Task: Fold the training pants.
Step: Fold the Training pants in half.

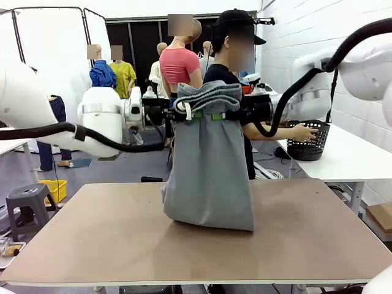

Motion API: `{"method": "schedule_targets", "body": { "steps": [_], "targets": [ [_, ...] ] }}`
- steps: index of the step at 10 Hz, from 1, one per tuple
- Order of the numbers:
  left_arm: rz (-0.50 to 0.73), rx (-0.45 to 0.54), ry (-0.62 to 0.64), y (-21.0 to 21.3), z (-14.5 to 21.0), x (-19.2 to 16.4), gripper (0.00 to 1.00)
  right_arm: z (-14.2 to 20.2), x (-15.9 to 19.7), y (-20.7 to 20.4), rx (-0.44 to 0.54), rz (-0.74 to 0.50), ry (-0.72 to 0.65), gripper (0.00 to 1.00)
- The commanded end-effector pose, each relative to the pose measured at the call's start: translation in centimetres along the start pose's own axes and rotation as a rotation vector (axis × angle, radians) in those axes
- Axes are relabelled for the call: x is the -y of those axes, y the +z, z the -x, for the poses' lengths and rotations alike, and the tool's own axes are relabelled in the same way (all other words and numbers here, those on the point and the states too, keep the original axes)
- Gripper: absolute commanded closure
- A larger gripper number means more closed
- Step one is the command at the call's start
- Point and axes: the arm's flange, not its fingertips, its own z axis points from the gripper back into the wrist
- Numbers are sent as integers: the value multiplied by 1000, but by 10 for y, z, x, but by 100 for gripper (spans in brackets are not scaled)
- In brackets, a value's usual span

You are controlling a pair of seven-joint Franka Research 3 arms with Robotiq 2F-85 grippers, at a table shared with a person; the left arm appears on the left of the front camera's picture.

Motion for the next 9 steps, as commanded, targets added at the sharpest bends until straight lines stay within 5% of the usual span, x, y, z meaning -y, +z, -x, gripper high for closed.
{"method": "schedule_targets", "body": {
  "steps": [1, 4, 5, 9],
  "targets": [
    [-60, -40, 53, -21, -26, -30, 100, -25, 41, -4, -7, -23, -28, 100],
    [-166, -43, 42, -22, -55, -38, 100, -40, 63, -1, -21, 16, -40, 100],
    [-121, -32, 34, -10, -30, -42, 100, -25, 51, 4, 7, -1, -14, 100],
    [-121, -32, 34, -10, -30, -42, 100, -25, 51, 4, 7, -1, -14, 100]
  ]
}}
